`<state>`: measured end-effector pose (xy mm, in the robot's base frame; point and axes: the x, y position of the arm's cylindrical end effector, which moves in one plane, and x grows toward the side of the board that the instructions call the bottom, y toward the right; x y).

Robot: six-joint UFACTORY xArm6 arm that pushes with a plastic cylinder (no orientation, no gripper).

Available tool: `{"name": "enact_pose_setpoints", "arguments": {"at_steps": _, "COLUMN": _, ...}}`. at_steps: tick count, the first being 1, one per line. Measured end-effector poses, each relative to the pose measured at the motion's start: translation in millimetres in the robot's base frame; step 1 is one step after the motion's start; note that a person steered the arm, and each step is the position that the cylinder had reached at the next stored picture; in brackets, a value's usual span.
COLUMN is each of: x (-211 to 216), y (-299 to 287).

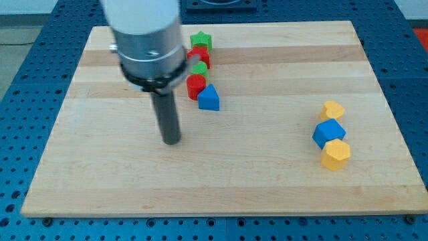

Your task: Push blue triangle to the top of yellow heart

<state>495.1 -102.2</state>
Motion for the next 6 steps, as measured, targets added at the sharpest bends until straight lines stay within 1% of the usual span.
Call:
{"name": "enact_pose_setpoints", "arguments": {"at_steps": 1, "x": -27, "y": -4}}
{"name": "enact_pose_setpoints", "arguments": {"at_steps": 2, "x": -55, "y": 11}}
{"name": "enact_pose_setpoints", "arguments": {"at_steps": 3, "x": -67, "y": 37}}
{"name": "enact_pose_setpoints", "arguments": {"at_steps": 6, "x": -84, "y": 149}}
